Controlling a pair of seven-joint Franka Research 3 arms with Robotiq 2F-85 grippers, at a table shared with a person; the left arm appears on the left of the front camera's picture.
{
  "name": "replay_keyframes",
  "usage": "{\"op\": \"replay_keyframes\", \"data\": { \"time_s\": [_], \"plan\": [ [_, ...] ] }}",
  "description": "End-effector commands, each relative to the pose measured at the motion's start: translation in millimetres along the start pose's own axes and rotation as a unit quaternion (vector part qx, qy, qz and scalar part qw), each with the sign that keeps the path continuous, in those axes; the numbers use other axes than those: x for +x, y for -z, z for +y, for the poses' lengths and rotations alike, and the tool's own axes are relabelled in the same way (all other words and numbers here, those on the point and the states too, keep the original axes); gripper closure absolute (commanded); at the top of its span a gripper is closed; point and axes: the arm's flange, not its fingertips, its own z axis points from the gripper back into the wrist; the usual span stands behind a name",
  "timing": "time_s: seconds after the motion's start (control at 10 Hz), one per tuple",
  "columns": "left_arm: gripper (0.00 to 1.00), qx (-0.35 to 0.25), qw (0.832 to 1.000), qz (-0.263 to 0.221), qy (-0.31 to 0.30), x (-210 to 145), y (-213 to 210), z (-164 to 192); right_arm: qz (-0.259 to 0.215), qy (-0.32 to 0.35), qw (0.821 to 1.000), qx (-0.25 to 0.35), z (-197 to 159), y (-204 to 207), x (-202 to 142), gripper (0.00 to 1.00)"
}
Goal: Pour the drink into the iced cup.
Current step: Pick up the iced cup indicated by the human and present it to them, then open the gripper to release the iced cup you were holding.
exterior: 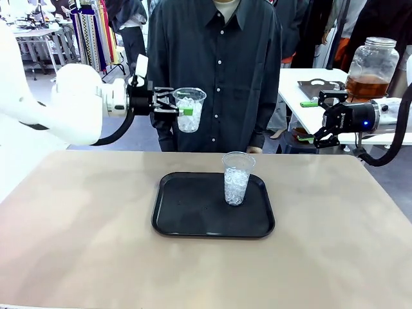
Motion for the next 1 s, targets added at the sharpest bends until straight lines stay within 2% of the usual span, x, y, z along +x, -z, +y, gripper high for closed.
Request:
{"op": "replay_keyframes", "data": {
  "time_s": [0.0,0.3,0.4,0.9],
  "plan": [
    [0.12,0.000,1.000,-0.005,-0.026,6,5,20,0.000,0.000,1.000,0.001,1,0,0,0.00],
    [0.12,0.011,0.998,-0.008,-0.067,8,1,34,0.000,0.000,1.000,0.001,1,0,0,0.00],
    [0.12,0.007,0.999,-0.006,-0.036,3,2,22,0.000,0.000,1.000,0.001,1,0,0,0.00],
    [0.12,0.007,0.999,-0.006,-0.036,3,2,22,0.000,0.000,1.000,0.001,1,0,0,0.00]
  ]
}}
